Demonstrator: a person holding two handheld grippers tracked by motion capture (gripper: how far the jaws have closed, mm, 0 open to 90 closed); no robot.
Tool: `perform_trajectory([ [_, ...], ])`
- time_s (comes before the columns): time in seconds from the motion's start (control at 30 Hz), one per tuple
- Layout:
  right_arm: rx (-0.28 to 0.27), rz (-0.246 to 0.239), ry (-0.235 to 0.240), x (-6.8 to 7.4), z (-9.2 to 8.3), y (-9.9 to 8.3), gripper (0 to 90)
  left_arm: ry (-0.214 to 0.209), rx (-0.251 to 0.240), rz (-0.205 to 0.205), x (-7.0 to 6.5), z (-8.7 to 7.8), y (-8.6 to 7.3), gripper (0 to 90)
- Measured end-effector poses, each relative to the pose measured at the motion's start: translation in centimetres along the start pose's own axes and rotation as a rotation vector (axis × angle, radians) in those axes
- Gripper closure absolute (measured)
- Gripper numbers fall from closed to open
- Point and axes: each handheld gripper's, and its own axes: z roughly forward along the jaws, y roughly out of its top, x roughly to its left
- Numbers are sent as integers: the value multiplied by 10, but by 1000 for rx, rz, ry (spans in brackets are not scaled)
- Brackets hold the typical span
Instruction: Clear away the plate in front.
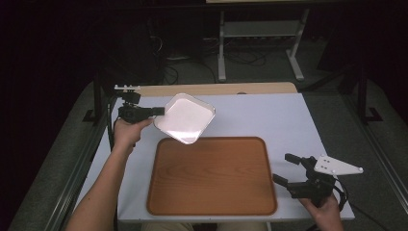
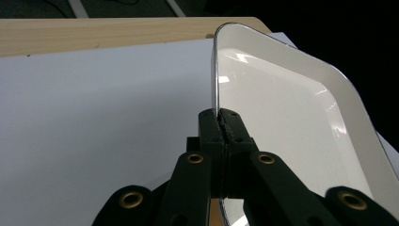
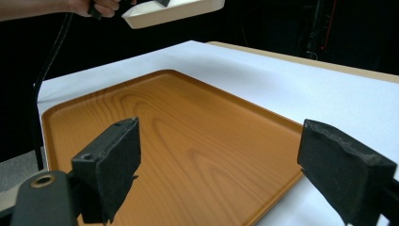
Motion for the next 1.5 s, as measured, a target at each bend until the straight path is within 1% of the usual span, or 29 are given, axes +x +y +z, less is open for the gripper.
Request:
perform_trajectory([
  [0.13,5,0,-1,0,1,0,131,-8,7,-2,0,-1,-5,892],
  [0.2,6,1,-1,0,1,-1,132,-7,20,4,0,1,-8,892],
  [0.37,12,-2,1,0,2,-1,131,-7,37,-8,2,8,-18,892],
  [0.63,15,-3,4,1,3,-1,132,0,61,-11,2,17,-30,892],
  [0.77,16,-5,7,1,3,-1,132,2,65,-10,0,20,-33,892],
  [0.9,19,-7,9,1,4,-1,132,-2,83,0,-1,23,-37,892],
  [1.03,20,-8,10,2,4,-1,132,-3,90,7,-3,26,-42,892],
  [1.13,19,-9,10,2,5,-1,132,4,99,13,-5,28,-45,892],
  [1.2,20,-9,11,2,5,-1,132,-1,97,13,-7,29,-47,892],
  [1.27,21,-10,12,2,5,-1,131,-4,95,4,-9,31,-52,892],
  [1.37,22,-11,13,2,5,-1,131,6,111,10,-11,36,-58,892],
  [1.5,27,-10,15,3,6,-1,132,11,119,-3,-13,40,-66,892],
])
